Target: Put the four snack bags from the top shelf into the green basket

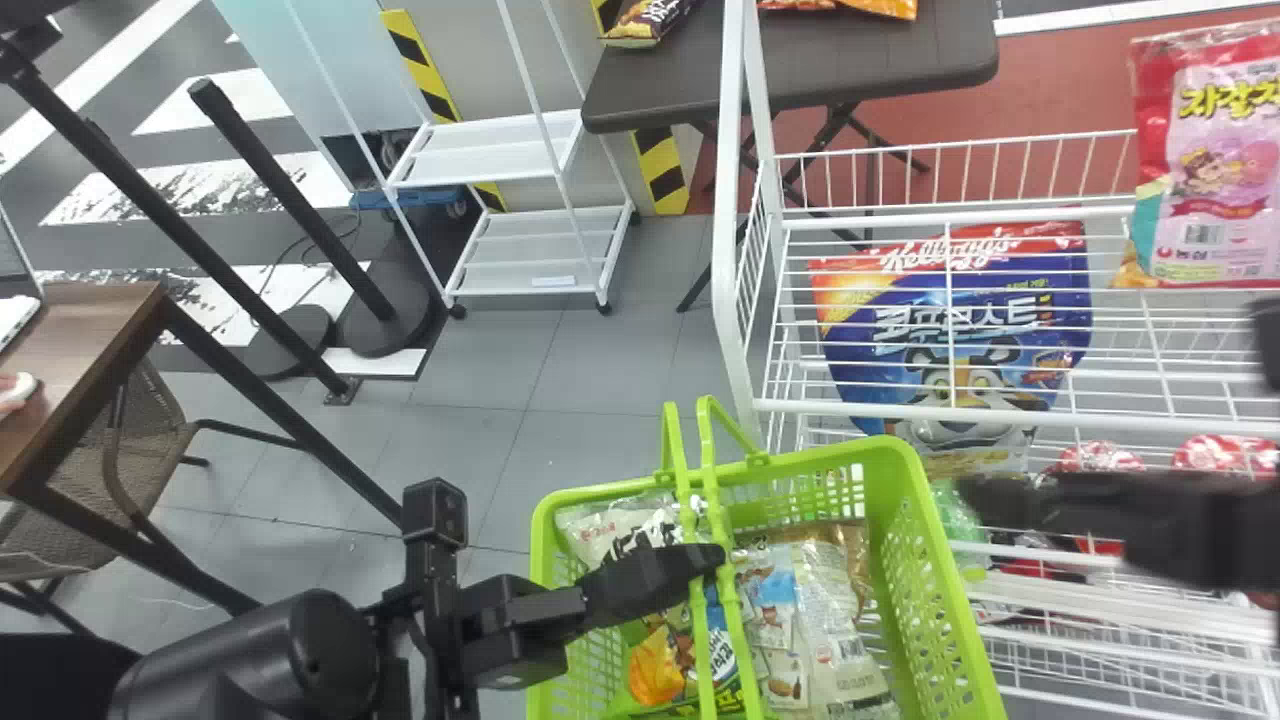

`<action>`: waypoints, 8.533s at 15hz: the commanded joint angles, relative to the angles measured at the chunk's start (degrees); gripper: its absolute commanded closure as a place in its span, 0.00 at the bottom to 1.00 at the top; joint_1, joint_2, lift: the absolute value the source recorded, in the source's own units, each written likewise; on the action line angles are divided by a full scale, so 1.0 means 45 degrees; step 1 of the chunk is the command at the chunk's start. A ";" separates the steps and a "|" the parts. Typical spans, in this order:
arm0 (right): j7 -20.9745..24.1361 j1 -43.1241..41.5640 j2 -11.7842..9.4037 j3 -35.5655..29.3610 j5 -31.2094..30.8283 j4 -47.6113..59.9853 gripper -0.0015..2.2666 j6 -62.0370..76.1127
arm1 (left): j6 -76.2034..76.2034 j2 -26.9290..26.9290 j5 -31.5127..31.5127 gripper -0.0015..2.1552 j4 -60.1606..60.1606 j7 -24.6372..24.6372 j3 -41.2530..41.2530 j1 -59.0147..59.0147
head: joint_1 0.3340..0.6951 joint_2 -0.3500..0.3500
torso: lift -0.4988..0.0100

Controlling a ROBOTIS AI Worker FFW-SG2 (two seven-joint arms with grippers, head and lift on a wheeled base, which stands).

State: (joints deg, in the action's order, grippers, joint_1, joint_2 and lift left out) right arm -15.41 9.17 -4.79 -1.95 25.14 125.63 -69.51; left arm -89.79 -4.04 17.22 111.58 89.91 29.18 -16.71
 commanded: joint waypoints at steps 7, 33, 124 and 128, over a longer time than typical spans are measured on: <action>0.0182 -0.4127 -0.0030 -0.0856 -0.4531 -0.6864 0.02 0.7290 | -0.0054 0.0000 0.0020 0.99 -0.0050 0.0146 0.0018 -0.0037 | 1.00 0.44 | 0.98; 0.0241 0.2768 0.0067 -0.1266 -0.0215 0.2667 0.99 0.4243 | -0.0054 -0.0039 0.0098 0.99 -0.0303 0.0146 0.0136 0.0021 | 1.00 0.52 | 0.98; 0.0924 0.0014 -0.0304 0.2992 0.3438 -0.1805 0.64 -0.1577 | -0.0054 -0.0137 0.0196 0.99 -0.0753 0.0146 0.0018 0.0236 | 1.00 1.00 | 0.98; 0.0592 0.0229 -0.0440 0.2484 0.3320 -0.0946 0.00 -0.1694 | -0.0054 -0.0137 0.0196 0.99 -0.0753 0.0146 -0.0001 0.0236 | 1.00 1.00 | 0.98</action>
State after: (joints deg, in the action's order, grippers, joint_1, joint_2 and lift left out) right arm -11.90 9.54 -6.66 10.58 40.08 119.51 -77.06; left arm -89.79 -4.67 18.11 108.19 89.91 29.31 -15.64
